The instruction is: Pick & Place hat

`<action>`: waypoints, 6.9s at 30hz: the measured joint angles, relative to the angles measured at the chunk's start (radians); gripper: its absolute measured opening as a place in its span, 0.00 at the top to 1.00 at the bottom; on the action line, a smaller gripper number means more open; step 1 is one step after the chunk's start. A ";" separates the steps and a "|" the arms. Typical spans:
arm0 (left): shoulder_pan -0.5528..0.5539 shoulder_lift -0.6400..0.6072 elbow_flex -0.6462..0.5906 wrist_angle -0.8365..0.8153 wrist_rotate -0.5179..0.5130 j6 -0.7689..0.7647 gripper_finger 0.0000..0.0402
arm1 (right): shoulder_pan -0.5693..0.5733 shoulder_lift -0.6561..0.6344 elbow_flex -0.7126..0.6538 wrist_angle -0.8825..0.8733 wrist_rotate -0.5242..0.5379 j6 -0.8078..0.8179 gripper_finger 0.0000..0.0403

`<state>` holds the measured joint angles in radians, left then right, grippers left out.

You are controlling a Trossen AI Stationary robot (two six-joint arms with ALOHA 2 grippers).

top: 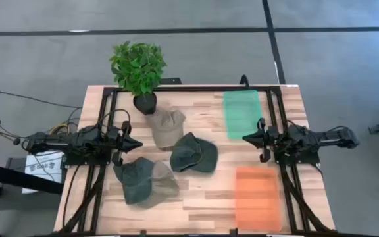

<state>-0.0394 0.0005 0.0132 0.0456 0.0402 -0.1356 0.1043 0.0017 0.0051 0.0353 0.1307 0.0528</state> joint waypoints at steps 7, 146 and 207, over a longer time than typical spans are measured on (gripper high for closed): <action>0.000 0.000 0.000 0.000 0.000 0.000 1.00 | 0.000 0.000 0.000 0.000 0.000 0.000 1.00; -0.040 1.582 1.183 -0.736 -0.518 -0.950 0.43 | 0.000 0.000 0.000 0.000 0.000 0.000 1.00; 0.129 1.294 0.611 -0.268 -0.579 -1.128 0.99 | 0.000 0.000 0.000 0.002 0.000 0.000 1.00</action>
<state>0.0893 1.2947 0.6243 -0.2221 -0.5387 -1.2638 0.1041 0.0017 0.0049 0.0369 0.1310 0.0528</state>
